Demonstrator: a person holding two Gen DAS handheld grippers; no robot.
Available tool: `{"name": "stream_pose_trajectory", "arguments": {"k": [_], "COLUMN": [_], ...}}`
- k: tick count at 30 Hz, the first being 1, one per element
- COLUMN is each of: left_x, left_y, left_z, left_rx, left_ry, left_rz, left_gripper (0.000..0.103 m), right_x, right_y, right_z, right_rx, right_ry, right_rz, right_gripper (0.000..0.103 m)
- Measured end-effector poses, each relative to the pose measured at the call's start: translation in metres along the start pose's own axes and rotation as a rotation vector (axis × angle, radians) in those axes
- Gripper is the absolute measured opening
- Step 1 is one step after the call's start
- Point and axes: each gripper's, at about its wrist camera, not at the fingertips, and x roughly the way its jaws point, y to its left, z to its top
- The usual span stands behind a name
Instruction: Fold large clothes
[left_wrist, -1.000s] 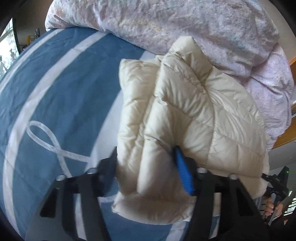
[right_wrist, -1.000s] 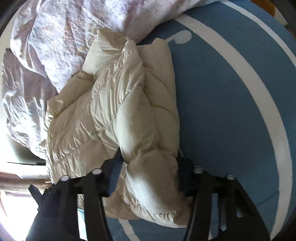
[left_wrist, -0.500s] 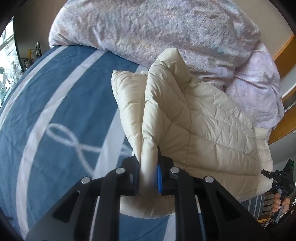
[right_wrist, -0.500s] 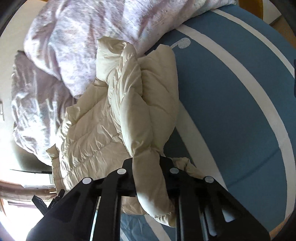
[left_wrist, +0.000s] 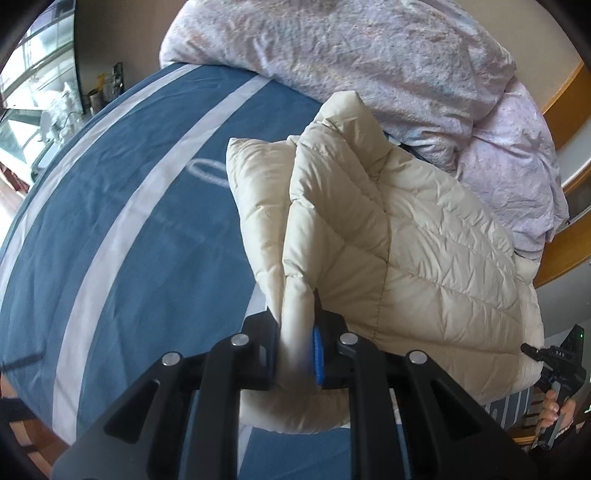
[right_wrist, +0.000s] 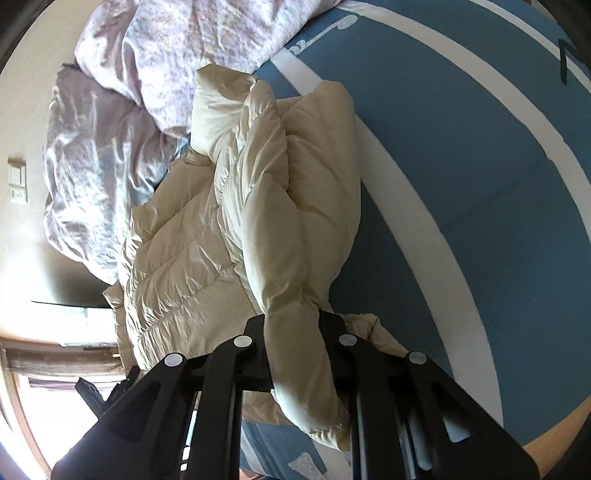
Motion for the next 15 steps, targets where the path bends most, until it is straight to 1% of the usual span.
{"name": "stream_pose_trajectory", "arguments": {"k": [2,3,4,5,6,7,8,9,10,11,12,14,15], "left_x": [0.000,0.001,0.001,0.001,0.001,0.001,0.000,0.000,0.000,0.000,-0.001,-0.001,-0.001], "left_y": [-0.001,-0.001,-0.001,0.000,0.001,0.002,0.003,0.003,0.004,0.005,0.006,0.007,0.008], "left_z": [-0.003,-0.005,-0.005,-0.006,-0.006,-0.006,-0.006,-0.006,-0.005,-0.005,-0.004,-0.003,-0.002], "left_rx": [0.009,0.010,0.004,-0.007,-0.026,-0.035,-0.041,-0.043,-0.043,-0.044,-0.046,-0.051,-0.056], "left_ry": [0.000,0.002,0.003,0.004,0.002,0.002,0.003,0.004,0.006,0.006,0.009,0.014,0.016], "left_rz": [0.013,0.027,0.037,0.048,0.057,0.057,0.063,0.077,0.083,0.088,0.092,0.094,0.095], "left_gripper": [0.018,0.020,0.024,0.028,0.029,0.031,0.037,0.041,0.047,0.052,0.055,0.066,0.068], "right_x": [0.000,-0.001,-0.004,-0.007,-0.010,-0.015,-0.018,-0.024,-0.029,-0.033,-0.035,-0.038,-0.035], "right_y": [0.002,0.004,0.009,0.014,0.024,0.033,0.042,0.050,0.060,0.070,0.075,0.094,0.106], "right_z": [-0.005,-0.004,-0.006,-0.007,-0.008,-0.010,-0.010,-0.012,-0.013,-0.014,-0.015,-0.022,-0.026], "right_rx": [-0.022,-0.033,-0.054,-0.084,-0.124,-0.167,-0.200,-0.235,-0.269,-0.298,-0.318,-0.383,-0.418], "right_ry": [-0.008,-0.016,-0.034,-0.059,-0.093,-0.136,-0.170,-0.206,-0.240,-0.268,-0.284,-0.306,-0.309], "right_rz": [-0.018,-0.036,-0.084,-0.140,-0.201,-0.254,-0.287,-0.319,-0.352,-0.368,-0.372,-0.359,-0.349], "right_gripper": [0.015,0.019,0.028,0.033,0.048,0.060,0.062,0.062,0.062,0.062,0.062,0.062,0.062]}}
